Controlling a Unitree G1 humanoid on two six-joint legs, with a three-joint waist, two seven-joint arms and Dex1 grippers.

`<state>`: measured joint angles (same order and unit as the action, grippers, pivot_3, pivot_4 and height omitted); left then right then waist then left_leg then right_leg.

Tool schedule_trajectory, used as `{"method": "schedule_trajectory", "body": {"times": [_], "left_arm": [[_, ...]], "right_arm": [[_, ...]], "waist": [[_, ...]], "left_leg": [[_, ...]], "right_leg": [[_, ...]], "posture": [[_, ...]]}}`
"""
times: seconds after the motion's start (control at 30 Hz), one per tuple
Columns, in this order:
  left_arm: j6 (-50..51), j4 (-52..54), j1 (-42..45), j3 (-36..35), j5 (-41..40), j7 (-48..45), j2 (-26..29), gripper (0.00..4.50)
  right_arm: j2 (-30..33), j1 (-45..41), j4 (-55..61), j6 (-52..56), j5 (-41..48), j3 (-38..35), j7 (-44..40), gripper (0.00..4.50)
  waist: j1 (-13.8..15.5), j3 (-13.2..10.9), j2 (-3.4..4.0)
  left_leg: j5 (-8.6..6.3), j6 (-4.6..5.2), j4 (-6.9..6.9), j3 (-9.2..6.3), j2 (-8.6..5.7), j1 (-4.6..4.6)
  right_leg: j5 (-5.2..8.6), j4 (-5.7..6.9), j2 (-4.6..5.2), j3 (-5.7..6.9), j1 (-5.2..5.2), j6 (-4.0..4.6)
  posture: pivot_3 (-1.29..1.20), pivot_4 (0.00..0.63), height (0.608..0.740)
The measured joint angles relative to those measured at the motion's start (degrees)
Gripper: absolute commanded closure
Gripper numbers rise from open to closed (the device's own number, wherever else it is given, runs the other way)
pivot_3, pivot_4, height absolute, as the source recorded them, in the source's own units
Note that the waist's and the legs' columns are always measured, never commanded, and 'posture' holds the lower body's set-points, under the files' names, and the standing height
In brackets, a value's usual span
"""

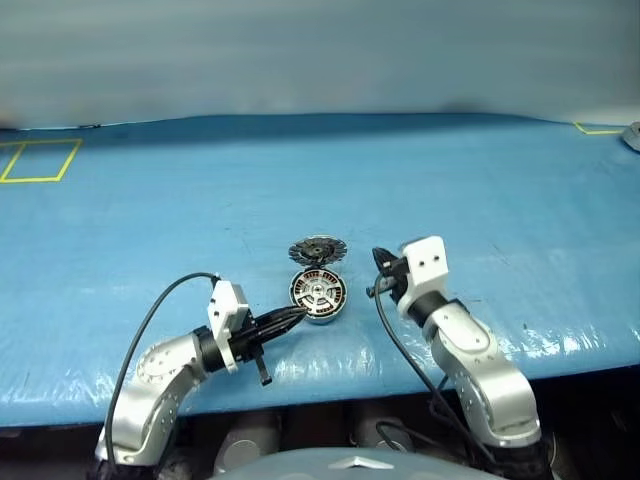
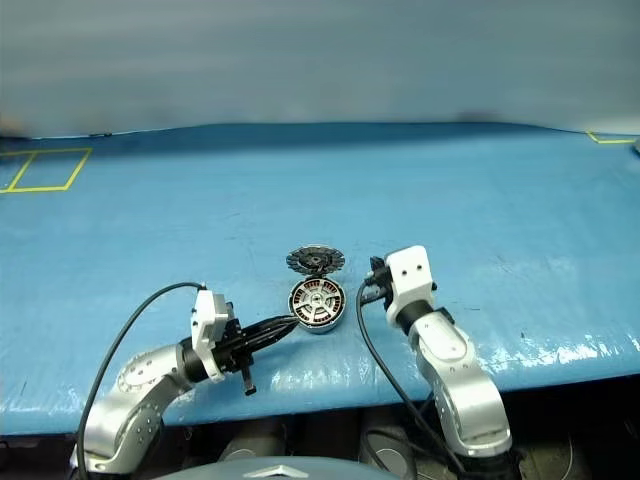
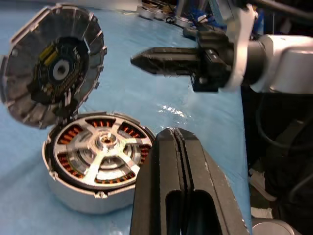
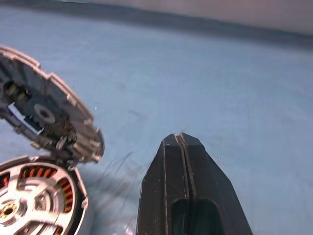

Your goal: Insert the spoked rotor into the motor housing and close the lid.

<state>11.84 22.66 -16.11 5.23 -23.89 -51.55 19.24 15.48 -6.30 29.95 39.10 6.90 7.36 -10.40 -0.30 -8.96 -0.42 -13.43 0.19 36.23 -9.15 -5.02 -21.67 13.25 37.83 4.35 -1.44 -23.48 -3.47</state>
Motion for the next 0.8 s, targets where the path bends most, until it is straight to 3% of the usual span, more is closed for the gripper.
{"method": "schedule_trajectory", "body": {"times": [0.2,0.4,0.6,0.8], "left_arm": [[-13.68,-5.34,-3.48,1.96,6.65,4.16,-3.70,4.48],[-24.87,-15.37,-2.98,1.99,9.64,5.63,-4.75,4.48],[-33.29,-21.65,-2.74,1.93,11.50,7.85,-6.03,4.48],[-33.91,-22.92,-3.02,1.95,11.48,10.44,-6.99,4.48]], "right_arm": [[4.65,-19.59,-16.48,0.77,-1.86,3.13,-7.74,4.50],[3.65,-34.49,-36.08,-3.22,-1.17,6.33,-19.62,4.50],[1.75,-40.13,-47.43,-8.95,-0.34,10.04,-32.54,4.50],[2.17,-40.33,-50.35,-11.38,0.84,12.80,-46.71,4.50]], "waist": [[-0.35,-0.01,0.02],[-0.93,-0.01,0.06],[-0.93,-0.01,0.05],[-1.07,-0.02,0.06]], "left_leg": [[0.05,0.08,-0.05,0.13,0.00,0.00],[0.02,0.12,-0.10,0.16,-0.01,-0.01],[-0.01,0.16,-0.16,0.09,-0.04,-0.04],[-0.02,0.17,-0.15,0.07,-0.04,-0.05]], "right_leg": [[-0.10,-0.05,-0.04,0.02,-0.03,0.09],[-0.41,-0.10,-0.22,0.01,-0.07,0.03],[-0.42,-0.16,-0.17,0.03,-0.12,0.04],[-0.43,-0.13,-0.17,0.03,-0.13,0.01]], "posture": [[0.00,0.150,0.740],[0.00,0.150,0.740],[0.00,0.150,0.740],[0.00,0.150,0.740]]}}
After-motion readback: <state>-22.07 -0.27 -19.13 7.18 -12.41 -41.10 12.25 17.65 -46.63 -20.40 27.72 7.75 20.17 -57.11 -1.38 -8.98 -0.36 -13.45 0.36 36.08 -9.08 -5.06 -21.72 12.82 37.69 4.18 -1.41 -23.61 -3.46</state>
